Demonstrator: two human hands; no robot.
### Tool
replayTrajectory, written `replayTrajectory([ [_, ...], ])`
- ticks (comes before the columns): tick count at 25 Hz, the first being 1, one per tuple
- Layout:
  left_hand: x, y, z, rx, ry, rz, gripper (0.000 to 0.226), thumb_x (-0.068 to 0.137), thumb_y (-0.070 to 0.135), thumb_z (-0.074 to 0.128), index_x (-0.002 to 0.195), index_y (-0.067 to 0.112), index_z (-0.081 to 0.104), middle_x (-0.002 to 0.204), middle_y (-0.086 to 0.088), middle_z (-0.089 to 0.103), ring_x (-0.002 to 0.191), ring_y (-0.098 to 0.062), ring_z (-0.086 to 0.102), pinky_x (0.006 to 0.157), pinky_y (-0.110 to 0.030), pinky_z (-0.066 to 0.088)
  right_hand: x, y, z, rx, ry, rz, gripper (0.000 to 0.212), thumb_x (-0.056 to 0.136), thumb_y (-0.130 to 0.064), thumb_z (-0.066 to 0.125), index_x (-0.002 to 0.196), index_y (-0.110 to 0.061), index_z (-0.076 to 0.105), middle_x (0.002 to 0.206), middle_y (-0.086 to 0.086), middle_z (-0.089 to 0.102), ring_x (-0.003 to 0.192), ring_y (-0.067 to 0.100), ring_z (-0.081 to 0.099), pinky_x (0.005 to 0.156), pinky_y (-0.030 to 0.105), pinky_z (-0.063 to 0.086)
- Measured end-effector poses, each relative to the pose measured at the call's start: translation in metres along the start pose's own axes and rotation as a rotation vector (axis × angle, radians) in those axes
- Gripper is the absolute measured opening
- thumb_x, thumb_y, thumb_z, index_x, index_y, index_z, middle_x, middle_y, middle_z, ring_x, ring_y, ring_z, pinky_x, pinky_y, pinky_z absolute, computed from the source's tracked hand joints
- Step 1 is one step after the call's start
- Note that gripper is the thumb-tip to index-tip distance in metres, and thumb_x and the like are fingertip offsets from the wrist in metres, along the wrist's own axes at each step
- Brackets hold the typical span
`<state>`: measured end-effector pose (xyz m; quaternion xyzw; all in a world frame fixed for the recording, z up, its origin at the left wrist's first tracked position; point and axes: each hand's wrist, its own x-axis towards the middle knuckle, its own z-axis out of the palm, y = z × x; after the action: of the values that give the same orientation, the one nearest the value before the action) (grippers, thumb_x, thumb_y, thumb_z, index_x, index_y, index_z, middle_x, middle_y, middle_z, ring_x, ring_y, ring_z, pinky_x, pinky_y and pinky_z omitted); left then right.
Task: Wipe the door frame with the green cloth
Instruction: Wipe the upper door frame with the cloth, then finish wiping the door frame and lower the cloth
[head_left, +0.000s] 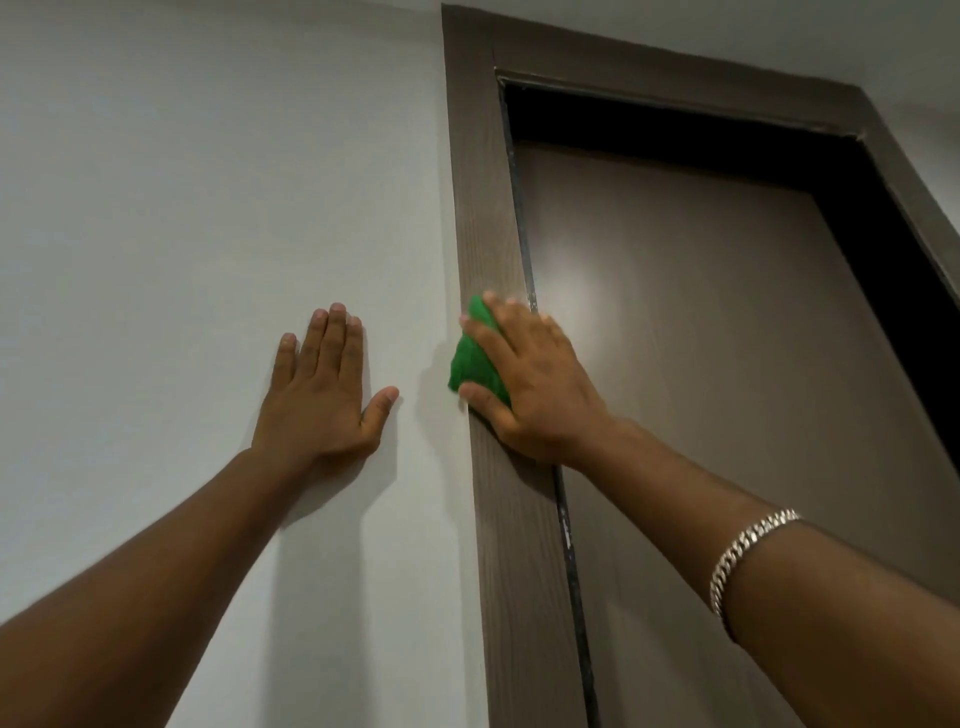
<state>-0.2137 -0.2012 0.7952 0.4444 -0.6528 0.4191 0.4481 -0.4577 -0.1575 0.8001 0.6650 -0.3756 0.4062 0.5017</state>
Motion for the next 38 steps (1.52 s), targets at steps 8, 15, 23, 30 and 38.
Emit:
replayTrajectory([
  [8, -0.071, 0.120, -0.014, -0.798, -0.129, -0.189, 0.057, 0.090, 0.049, 0.053, 0.136, 0.016, 0.049, 0.160, -0.013, 0.030, 0.153, -0.023, 0.002, 0.125, -0.044, 0.009, -0.073, -0.033, -0.012, 0.341, -0.166, 0.092, 0.108, 0.078, -0.020, 0.068, 0.157, -0.024, -0.006, 0.168, -0.001, 0.008, 0.155, 0.012, -0.001, 0.128, 0.047, 0.004],
  [15, -0.152, 0.095, -0.040, -1.208, -0.015, -0.449, 0.027, 0.074, -0.004, 0.073, 0.090, 0.013, 0.059, 0.086, -0.015, 0.066, 0.079, -0.024, 0.062, 0.072, -0.039, 0.052, -0.117, -0.089, -0.040, 0.820, -0.184, 0.318, 0.086, 0.077, -0.026, 0.060, 0.153, -0.030, 0.019, 0.153, 0.003, 0.044, 0.134, 0.017, 0.049, 0.109, 0.038, 0.046],
  [23, -0.350, -0.002, -0.063, -1.473, -0.160, -0.969, 0.050, 0.070, -0.002, 0.076, 0.114, 0.011, 0.055, 0.089, -0.011, 0.074, 0.088, -0.025, 0.073, 0.077, -0.038, 0.062, -0.238, -0.267, 0.009, 1.329, -0.345, 0.806, 0.054, 0.083, -0.011, 0.074, 0.132, -0.021, 0.051, 0.100, 0.003, 0.072, 0.094, 0.020, 0.073, 0.085, 0.043, 0.061],
  [30, -0.590, -0.048, -0.070, -0.961, -0.289, -1.500, 0.039, 0.077, 0.002, 0.078, 0.070, 0.018, 0.043, 0.072, -0.008, 0.052, 0.076, -0.027, 0.058, 0.079, -0.047, 0.054, -0.423, -0.468, 0.048, 1.470, -0.813, 1.314, 0.045, 0.085, -0.013, 0.074, 0.114, -0.029, 0.044, 0.098, 0.004, 0.076, 0.093, 0.024, 0.074, 0.085, 0.052, 0.061],
  [38, -0.840, -0.042, -0.063, -0.607, -0.812, -1.759, 0.029, 0.079, -0.009, 0.070, 0.097, 0.009, 0.057, 0.103, -0.019, 0.064, 0.101, -0.039, 0.065, 0.091, -0.048, 0.056, -0.615, -0.605, 0.055, 1.175, -1.415, 1.310, 0.046, 0.090, -0.008, 0.065, 0.129, -0.019, 0.045, 0.117, 0.011, 0.068, 0.099, 0.025, 0.067, 0.083, 0.033, 0.057],
])
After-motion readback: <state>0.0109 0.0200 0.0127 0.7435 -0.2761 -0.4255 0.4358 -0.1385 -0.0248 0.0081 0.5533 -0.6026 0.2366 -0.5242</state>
